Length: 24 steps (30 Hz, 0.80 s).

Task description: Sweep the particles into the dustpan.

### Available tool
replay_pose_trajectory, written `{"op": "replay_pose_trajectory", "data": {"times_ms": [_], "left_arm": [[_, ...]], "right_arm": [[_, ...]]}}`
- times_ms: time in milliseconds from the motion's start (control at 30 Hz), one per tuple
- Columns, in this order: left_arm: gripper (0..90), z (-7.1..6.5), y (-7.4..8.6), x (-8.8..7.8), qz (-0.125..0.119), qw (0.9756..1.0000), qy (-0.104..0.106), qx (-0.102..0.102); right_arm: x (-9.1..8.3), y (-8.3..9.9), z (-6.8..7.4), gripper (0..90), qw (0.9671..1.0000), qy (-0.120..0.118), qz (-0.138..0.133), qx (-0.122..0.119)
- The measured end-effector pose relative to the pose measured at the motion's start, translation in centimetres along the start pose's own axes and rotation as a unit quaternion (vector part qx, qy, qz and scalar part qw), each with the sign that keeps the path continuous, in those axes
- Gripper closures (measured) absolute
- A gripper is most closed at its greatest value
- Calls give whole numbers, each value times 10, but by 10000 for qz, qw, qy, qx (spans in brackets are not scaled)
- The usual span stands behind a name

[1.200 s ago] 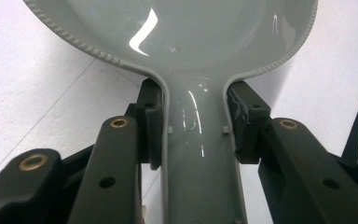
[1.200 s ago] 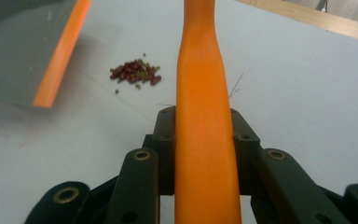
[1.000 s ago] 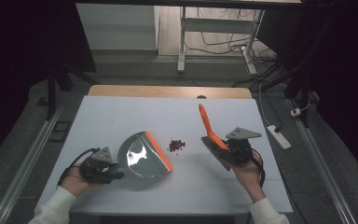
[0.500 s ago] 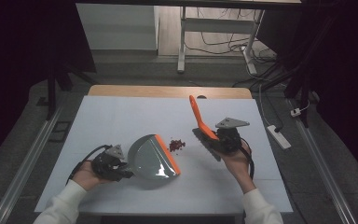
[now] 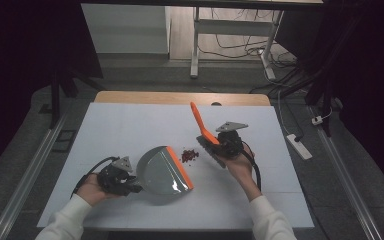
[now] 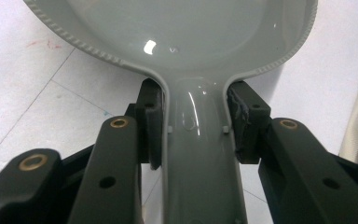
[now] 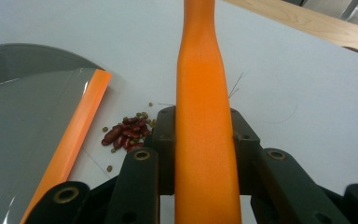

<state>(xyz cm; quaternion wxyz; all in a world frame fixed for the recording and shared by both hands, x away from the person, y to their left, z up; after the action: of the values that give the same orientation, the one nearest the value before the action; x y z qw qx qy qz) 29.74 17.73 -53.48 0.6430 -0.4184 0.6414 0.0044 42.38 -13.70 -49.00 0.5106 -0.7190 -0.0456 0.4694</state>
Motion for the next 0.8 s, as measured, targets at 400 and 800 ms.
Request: {"op": "replay_pose_trajectory", "data": {"times_ms": [400,800], "left_arm": [[613,4,1,1,47,9999,82,-70],[614,9,2,3,126,9994,258,-188]], "right_arm": [[25,1,0,704,9998,23,193,-79],[37,0,1,703,9993,50,312,-189]]}}
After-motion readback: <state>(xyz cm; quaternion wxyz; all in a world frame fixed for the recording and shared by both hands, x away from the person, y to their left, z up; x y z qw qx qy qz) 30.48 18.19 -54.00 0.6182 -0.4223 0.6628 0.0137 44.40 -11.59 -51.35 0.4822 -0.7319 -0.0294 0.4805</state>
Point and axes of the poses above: each handheld gripper's, and its own axes: x roughly forward along the jaws, y roughly out of its underside, z roughly to its left, the point moved 4 cm from there along x, roughly forward along the jaws, and after that the axes turned 2 degrees about -x, right-handed, at the moved point
